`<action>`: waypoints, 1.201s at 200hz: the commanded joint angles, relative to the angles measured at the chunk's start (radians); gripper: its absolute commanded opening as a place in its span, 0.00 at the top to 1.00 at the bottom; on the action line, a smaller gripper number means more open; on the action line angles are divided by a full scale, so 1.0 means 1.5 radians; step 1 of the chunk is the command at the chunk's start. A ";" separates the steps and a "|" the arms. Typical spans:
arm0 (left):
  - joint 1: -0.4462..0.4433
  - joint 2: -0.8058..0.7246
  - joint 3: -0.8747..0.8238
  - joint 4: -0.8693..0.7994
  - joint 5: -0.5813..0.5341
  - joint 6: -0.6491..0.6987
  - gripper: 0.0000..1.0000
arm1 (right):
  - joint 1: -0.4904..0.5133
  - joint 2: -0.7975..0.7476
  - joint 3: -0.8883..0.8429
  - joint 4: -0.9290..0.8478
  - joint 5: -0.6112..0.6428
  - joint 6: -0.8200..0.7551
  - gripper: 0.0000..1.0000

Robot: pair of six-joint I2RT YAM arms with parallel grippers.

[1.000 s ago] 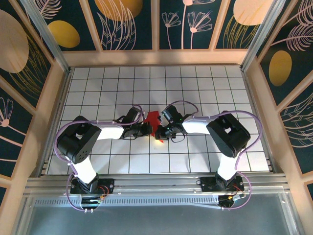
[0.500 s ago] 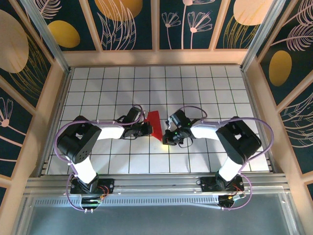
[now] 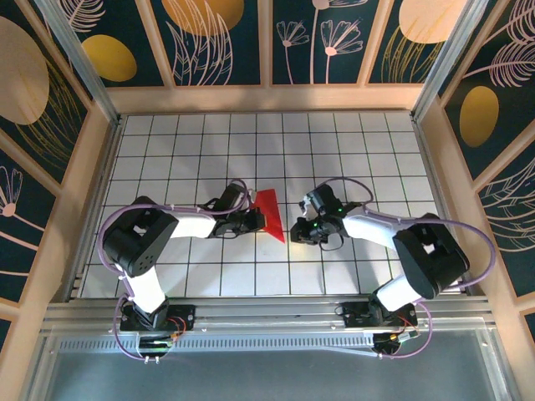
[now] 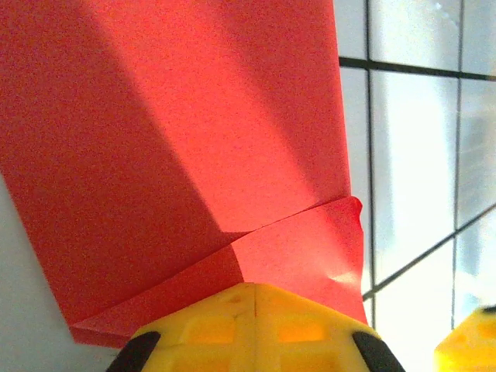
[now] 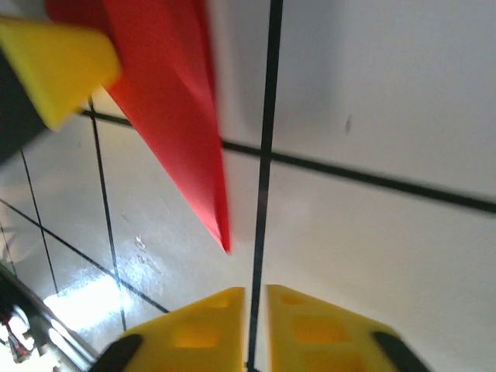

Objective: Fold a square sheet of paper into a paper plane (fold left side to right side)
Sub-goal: Third fold the triangle at the center of the table, then fourth fold the wing at the center of the table.

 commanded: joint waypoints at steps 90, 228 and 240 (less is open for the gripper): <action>-0.020 -0.041 0.072 -0.076 -0.010 -0.041 0.85 | 0.000 0.033 0.090 0.047 0.138 -0.188 0.59; 0.072 -0.115 -0.004 -0.089 -0.018 -0.011 0.84 | 0.044 0.129 0.148 0.033 0.186 -0.196 0.72; 0.073 -0.117 -0.006 -0.090 -0.021 -0.009 0.84 | 0.043 0.131 0.149 0.030 0.188 -0.195 0.77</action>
